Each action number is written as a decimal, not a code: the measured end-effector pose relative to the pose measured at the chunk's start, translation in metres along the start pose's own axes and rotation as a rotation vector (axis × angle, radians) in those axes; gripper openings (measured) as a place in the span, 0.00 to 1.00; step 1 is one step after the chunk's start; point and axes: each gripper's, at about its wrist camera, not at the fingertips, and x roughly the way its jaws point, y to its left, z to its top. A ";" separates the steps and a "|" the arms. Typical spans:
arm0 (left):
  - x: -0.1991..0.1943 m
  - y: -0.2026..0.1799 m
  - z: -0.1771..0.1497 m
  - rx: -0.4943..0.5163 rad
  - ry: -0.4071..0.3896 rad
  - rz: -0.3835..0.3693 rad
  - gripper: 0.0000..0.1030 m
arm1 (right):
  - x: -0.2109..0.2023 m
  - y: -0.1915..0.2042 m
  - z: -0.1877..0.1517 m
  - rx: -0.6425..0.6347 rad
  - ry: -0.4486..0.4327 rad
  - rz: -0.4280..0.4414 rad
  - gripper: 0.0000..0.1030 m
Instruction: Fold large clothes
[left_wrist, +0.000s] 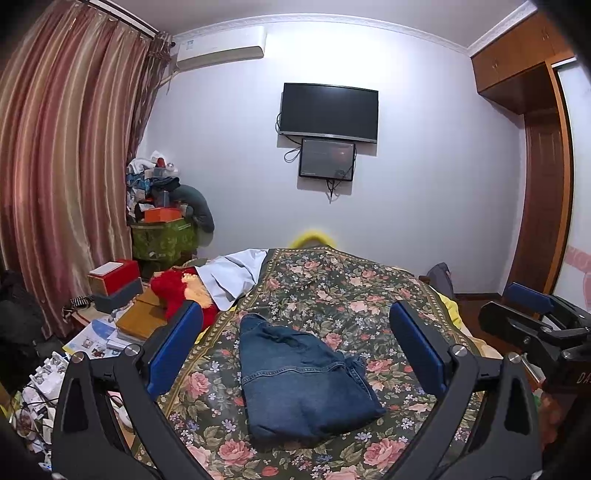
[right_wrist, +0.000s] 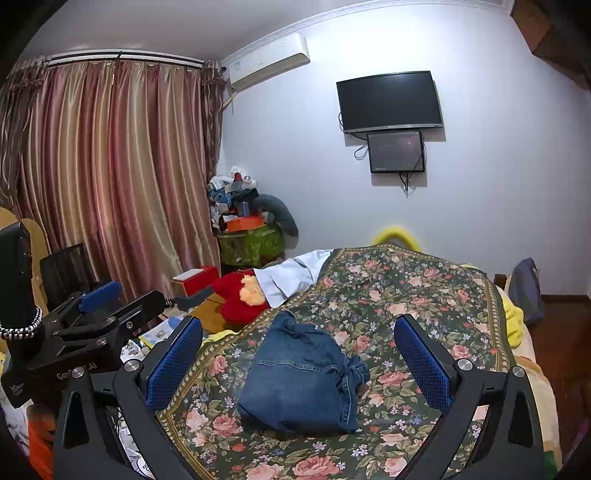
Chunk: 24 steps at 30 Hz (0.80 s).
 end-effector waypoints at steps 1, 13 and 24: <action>0.000 0.000 0.000 -0.001 0.000 -0.003 0.99 | 0.000 0.000 0.000 0.000 0.000 0.000 1.00; 0.001 -0.006 -0.001 0.006 0.010 -0.038 0.99 | 0.000 0.001 0.003 -0.004 -0.005 -0.004 1.00; 0.002 -0.006 0.000 -0.015 0.018 -0.061 0.99 | -0.001 0.001 0.006 -0.006 -0.008 -0.007 1.00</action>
